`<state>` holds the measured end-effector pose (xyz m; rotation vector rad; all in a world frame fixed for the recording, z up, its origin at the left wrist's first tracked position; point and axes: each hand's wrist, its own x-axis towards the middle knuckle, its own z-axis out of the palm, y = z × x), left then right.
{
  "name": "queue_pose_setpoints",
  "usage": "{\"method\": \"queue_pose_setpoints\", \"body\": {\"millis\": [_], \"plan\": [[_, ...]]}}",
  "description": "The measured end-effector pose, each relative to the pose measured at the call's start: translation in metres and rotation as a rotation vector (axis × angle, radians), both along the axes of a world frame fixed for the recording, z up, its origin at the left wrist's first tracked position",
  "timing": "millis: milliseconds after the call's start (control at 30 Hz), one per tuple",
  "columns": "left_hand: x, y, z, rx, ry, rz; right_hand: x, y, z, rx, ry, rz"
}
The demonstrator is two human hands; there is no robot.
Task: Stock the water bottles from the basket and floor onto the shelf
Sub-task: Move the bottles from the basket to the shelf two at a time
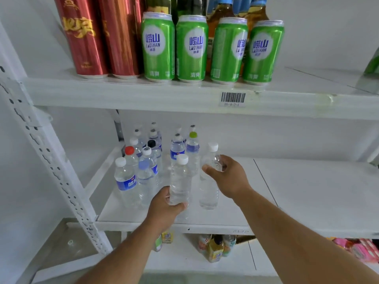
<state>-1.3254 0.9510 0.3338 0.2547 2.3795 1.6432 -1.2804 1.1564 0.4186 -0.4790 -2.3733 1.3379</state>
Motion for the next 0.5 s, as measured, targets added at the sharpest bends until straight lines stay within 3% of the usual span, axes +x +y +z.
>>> {"method": "queue_pose_setpoints", "body": {"millis": [500], "plan": [[-0.083,0.051,-0.025,0.007,-0.024,0.145,-0.103,0.037,-0.047,-0.017,-0.117,0.117]]}}
